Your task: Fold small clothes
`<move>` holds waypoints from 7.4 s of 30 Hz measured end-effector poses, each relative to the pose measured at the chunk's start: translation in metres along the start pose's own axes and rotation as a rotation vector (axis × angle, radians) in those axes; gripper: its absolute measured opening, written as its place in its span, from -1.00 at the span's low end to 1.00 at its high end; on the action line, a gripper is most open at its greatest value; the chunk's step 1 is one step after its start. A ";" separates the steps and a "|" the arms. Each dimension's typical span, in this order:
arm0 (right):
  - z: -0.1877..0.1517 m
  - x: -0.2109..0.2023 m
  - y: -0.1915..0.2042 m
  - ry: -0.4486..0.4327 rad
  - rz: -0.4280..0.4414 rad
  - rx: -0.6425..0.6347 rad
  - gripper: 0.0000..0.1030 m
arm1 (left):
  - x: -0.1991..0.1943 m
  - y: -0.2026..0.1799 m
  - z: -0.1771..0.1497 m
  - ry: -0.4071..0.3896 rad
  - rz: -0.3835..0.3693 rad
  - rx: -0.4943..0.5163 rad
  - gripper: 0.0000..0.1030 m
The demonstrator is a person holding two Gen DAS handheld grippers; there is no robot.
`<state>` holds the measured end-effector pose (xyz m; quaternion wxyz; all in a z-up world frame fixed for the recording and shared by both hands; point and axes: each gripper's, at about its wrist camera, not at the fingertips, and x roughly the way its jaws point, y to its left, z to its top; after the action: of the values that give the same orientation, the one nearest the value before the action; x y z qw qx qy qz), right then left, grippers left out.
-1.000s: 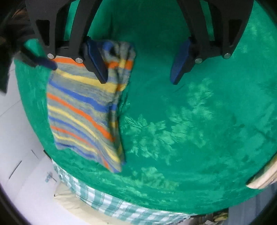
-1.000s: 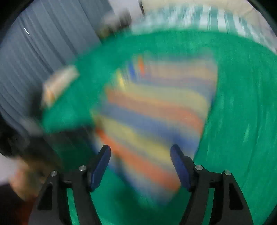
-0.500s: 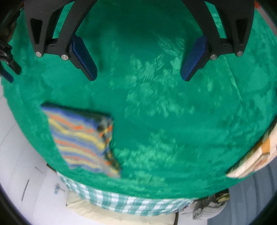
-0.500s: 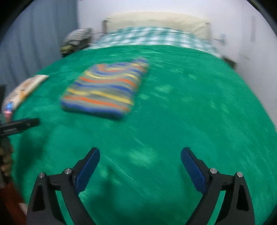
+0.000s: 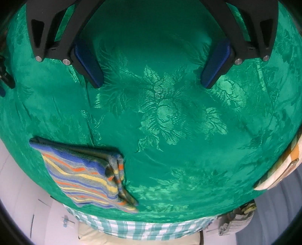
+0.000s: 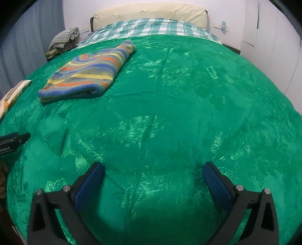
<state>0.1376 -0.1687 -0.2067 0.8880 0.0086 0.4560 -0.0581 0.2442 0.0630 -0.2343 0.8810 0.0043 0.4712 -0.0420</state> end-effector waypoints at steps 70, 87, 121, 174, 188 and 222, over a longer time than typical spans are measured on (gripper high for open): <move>0.197 0.139 0.020 0.132 0.615 0.230 0.82 | 0.105 -0.014 0.193 0.132 -0.398 -0.031 0.91; 0.259 0.044 0.073 -0.113 0.493 0.011 -0.22 | 0.031 -0.035 0.224 0.028 -0.344 0.039 0.60; 0.065 -0.245 0.045 -0.168 0.131 -0.114 0.99 | -0.249 -0.077 0.033 -0.204 0.161 0.070 0.99; 0.045 -0.288 0.065 -0.119 0.082 -0.166 0.99 | -0.273 -0.075 0.013 -0.177 0.089 0.027 1.00; 0.044 -0.289 0.058 -0.120 0.035 -0.149 0.99 | -0.274 -0.085 0.012 -0.185 0.130 0.075 1.00; 0.053 -0.299 0.057 -0.146 0.033 -0.122 0.99 | -0.290 -0.092 0.027 -0.230 0.103 0.081 0.99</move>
<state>0.0141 -0.0867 0.0645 0.9185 -0.0424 0.3927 -0.0161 0.0991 -0.0096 0.0246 0.9294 0.0591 0.3641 -0.0158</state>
